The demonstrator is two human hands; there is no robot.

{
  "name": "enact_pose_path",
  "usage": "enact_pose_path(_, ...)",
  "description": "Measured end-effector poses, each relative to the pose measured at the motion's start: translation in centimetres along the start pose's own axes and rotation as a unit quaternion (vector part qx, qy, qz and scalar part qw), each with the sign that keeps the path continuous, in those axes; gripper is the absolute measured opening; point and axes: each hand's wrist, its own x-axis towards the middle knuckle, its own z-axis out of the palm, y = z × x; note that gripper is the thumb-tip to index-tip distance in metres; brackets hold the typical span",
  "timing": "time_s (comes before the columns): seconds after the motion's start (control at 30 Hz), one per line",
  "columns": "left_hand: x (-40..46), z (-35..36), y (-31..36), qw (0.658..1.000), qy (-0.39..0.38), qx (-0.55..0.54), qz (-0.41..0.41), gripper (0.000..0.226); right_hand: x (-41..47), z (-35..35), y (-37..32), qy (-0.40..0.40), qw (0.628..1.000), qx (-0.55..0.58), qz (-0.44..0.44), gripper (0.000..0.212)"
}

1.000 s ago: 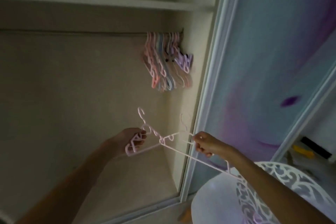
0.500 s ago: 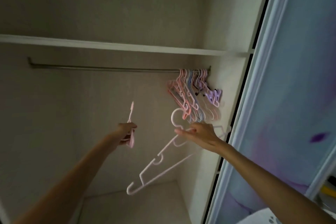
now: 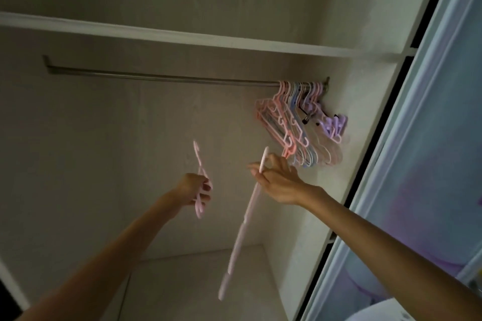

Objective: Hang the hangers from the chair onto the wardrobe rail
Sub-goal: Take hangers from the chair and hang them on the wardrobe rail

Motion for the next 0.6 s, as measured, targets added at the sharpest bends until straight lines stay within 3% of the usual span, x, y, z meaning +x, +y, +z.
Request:
enact_pose_path(0.07,1.1,-0.9,0.5,0.998,0.055,0.037,0.013,0.031,0.0,-1.0,-0.7,-0.038,0.993,-0.110,-0.014,0.033)
enact_pose_path(0.13,2.2,-1.5,1.3,0.994,0.086,0.061,0.020,0.027,0.2,-2.0,-1.5,-0.073,0.987,-0.137,-0.044,0.024)
enact_pose_path(0.23,3.6,-1.9,2.7,0.991,0.088,0.093,0.029,0.015,2.5,-3.4,-1.6,-0.101,0.993,-0.052,-0.015,0.041)
enact_pose_path(0.3,4.6,-2.0,3.9,0.991,0.087,0.099,0.035,0.021,4.9,-4.2,-1.2,-0.097,0.993,0.064,0.024,0.059)
enact_pose_path(0.43,6.0,-1.3,6.8,0.995,0.059,0.069,0.033,0.027,9.4,-7.4,-0.3,-0.068,0.946,0.307,0.072,0.031)
enact_pose_path(0.53,7.3,-0.5,8.4,0.995,0.070,0.063,0.046,0.029,13.4,-8.7,1.5,-0.042,0.930,0.353,0.090,0.025)
enact_pose_path(0.6,8.3,-0.1,9.4,0.995,0.074,0.054,0.050,0.028,16.5,-9.3,2.9,0.020,0.918,0.384,0.099,0.020)
